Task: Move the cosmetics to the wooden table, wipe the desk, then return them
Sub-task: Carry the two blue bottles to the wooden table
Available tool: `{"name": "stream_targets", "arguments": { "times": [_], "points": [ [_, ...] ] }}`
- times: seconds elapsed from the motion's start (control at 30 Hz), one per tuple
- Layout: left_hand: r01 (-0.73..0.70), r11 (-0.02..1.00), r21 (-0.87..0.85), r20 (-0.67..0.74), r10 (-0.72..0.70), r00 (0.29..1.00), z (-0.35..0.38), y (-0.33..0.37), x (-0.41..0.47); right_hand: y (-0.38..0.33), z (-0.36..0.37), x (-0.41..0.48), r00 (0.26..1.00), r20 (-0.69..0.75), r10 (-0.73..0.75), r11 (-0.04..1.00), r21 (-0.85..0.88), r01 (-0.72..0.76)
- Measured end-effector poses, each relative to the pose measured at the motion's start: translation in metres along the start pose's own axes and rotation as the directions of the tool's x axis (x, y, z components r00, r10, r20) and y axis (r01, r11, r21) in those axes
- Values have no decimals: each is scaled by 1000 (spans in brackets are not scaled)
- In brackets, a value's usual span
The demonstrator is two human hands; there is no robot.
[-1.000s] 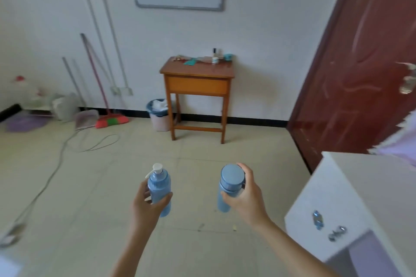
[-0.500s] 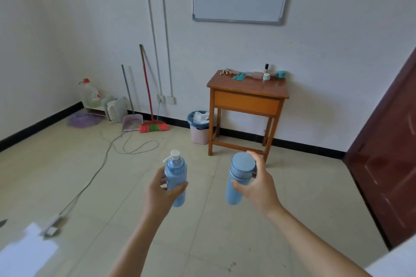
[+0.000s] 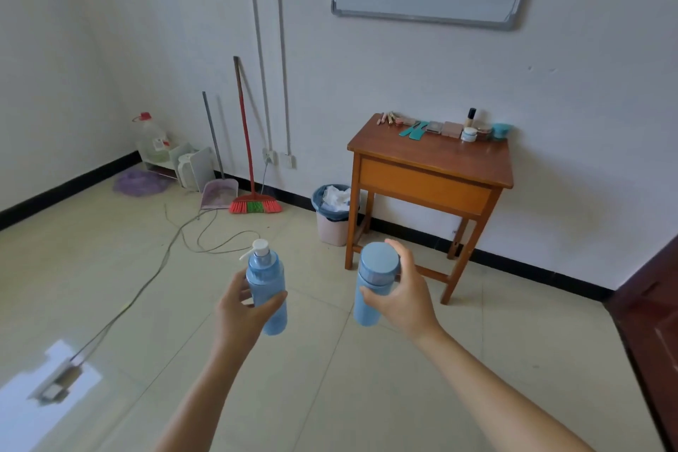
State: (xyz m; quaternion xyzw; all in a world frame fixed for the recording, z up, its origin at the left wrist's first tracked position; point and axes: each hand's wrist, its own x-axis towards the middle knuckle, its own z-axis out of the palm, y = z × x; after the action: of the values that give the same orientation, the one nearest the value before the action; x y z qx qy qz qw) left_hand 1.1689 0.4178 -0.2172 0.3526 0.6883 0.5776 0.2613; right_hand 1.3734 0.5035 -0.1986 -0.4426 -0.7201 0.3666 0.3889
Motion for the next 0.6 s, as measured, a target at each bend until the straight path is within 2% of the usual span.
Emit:
{"name": "stream_targets", "arguments": {
  "times": [0.2,0.43,0.6],
  "points": [
    [22,1000,16,52,-23,998,41,-18,82,37,7,69,997,4,75,996,-49,-75],
    [4,1000,10,177,-6,984,102,-8,225,54,4,190,986,-91,140,981,-126,-150],
    [-41,999,20,280,34,959,145,0,315,72,6,265,958,-207,200,970,-97,-223]
  ]
}}
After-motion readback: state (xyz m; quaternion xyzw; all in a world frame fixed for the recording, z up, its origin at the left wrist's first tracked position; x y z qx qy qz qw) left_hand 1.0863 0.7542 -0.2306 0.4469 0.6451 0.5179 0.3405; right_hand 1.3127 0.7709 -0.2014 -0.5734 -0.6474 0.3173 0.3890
